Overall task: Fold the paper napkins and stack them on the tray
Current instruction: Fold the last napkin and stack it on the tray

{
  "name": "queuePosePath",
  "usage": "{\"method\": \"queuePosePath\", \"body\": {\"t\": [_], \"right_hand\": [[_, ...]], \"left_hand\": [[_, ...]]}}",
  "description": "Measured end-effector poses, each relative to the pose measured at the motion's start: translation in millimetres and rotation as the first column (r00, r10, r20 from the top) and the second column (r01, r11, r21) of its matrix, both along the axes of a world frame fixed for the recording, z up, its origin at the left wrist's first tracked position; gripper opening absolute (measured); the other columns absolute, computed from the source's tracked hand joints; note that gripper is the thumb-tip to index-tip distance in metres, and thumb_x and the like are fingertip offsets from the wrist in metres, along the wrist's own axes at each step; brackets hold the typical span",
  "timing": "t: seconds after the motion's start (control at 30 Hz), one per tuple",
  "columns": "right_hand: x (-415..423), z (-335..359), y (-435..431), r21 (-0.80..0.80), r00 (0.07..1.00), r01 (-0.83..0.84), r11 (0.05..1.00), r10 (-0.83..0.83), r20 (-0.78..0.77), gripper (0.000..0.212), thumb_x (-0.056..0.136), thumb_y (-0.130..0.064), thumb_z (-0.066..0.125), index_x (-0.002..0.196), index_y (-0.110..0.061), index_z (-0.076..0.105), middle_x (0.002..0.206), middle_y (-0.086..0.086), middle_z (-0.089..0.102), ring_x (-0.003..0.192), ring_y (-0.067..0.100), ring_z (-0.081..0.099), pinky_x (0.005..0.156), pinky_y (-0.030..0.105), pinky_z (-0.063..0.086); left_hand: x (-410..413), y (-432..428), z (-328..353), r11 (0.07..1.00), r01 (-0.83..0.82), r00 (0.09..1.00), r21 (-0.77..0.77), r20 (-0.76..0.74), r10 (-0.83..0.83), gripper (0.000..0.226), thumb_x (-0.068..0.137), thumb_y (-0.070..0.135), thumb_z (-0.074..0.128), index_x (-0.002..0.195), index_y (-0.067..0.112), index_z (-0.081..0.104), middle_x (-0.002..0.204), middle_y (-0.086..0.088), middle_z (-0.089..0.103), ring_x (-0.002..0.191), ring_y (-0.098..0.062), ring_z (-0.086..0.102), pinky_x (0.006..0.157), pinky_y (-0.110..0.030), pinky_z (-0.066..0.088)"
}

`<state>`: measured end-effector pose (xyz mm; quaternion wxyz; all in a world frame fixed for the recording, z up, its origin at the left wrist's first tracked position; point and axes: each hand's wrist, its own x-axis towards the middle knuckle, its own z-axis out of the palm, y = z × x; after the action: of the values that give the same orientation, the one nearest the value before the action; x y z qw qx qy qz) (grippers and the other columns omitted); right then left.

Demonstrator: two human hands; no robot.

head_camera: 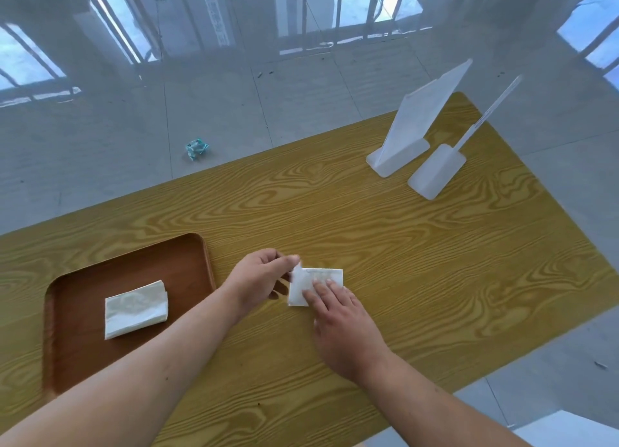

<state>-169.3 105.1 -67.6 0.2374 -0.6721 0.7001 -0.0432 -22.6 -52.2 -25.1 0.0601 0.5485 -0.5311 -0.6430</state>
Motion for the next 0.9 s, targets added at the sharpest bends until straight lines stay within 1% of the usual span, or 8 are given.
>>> {"method": "queuePosePath", "body": {"t": [0.07,0.17,0.23,0.33,0.5,0.7,0.8,0.9], "right_hand": [[-5,5,1,-0.051,0.997,0.072,0.996,-0.071,0.008,0.061,0.093,-0.023,0.045,0.153,-0.014,0.041,0.157,0.006,0.045,0.145,0.030,0.038,0.118,0.046,0.033],[-17,9,4,-0.133,0.991,0.128,0.983,-0.131,-0.014,0.051,0.084,-0.025,0.047,0.133,-0.014,0.059,0.133,0.001,0.061,0.122,0.026,0.055,0.100,0.042,0.050],[-24,7,8,-0.195,0.983,0.176,0.965,-0.183,-0.019,0.045,0.081,-0.022,0.049,0.122,-0.011,0.064,0.120,0.005,0.066,0.109,0.029,0.061,0.092,0.044,0.054],[-34,4,11,-0.258,0.946,0.316,0.913,-0.322,0.022,0.039,0.081,-0.011,0.059,0.120,-0.010,0.062,0.110,0.006,0.065,0.098,0.029,0.061,0.087,0.043,0.054],[-32,1,9,-0.216,0.990,0.135,0.967,-0.142,-0.016,0.050,0.085,-0.021,0.041,0.131,-0.017,0.058,0.128,0.007,0.061,0.114,0.031,0.056,0.096,0.045,0.051],[-24,0,7,-0.088,0.996,0.049,0.995,-0.055,-0.069,0.050,0.084,-0.020,0.053,0.134,-0.018,0.060,0.147,0.009,0.053,0.134,0.033,0.047,0.111,0.047,0.040],[-24,5,-1,-0.044,0.970,0.220,0.974,-0.214,0.112,0.058,0.090,-0.023,0.050,0.148,-0.017,0.045,0.144,0.004,0.051,0.136,0.026,0.041,0.116,0.042,0.034],[-29,11,-17,0.020,0.802,0.518,0.855,-0.494,0.337,0.078,0.087,-0.025,0.063,0.156,-0.015,0.028,0.152,0.002,0.042,0.139,0.020,0.037,0.116,0.034,0.033]], "left_hand": [[-8,3,1,0.999,0.016,0.999,0.040,-0.035,-0.014,0.058,0.083,0.070,0.063,0.092,0.014,0.074,0.090,-0.003,0.083,0.067,-0.015,0.072,0.065,-0.031,0.054],[-12,7,-11,0.996,0.000,0.990,-0.094,0.142,0.014,0.047,0.097,0.063,0.053,0.092,0.019,0.071,0.088,0.000,0.080,0.065,-0.013,0.069,0.068,-0.040,0.058],[-10,11,-19,0.957,0.187,0.918,-0.223,0.385,-0.089,0.035,0.096,0.061,0.058,0.100,0.027,0.063,0.092,0.007,0.073,0.075,-0.012,0.067,0.067,-0.041,0.058],[-10,18,-26,0.899,0.380,0.808,-0.215,0.551,-0.209,0.056,0.084,0.070,0.068,0.122,0.032,0.052,0.112,0.011,0.064,0.097,-0.014,0.064,0.070,-0.034,0.049],[-21,23,-31,0.827,0.466,0.753,-0.315,0.632,-0.183,0.057,0.080,0.058,0.080,0.122,0.028,0.056,0.114,0.007,0.059,0.100,-0.018,0.060,0.077,-0.035,0.047],[-32,20,-32,0.833,0.463,0.802,-0.302,0.544,-0.248,0.021,0.082,0.032,0.077,0.084,0.033,0.055,0.097,0.009,0.062,0.087,-0.014,0.060,0.069,-0.030,0.043],[-33,24,-33,0.925,0.277,0.926,-0.259,0.329,-0.185,0.023,0.079,0.018,0.077,0.086,0.030,0.059,0.082,0.008,0.068,0.071,-0.011,0.062,0.062,-0.032,0.051],[-30,26,-26,0.985,0.075,0.994,-0.154,0.092,-0.061,0.038,0.078,0.008,0.078,0.106,0.028,0.062,0.086,0.002,0.070,0.069,-0.010,0.063,0.066,-0.033,0.057]]}}
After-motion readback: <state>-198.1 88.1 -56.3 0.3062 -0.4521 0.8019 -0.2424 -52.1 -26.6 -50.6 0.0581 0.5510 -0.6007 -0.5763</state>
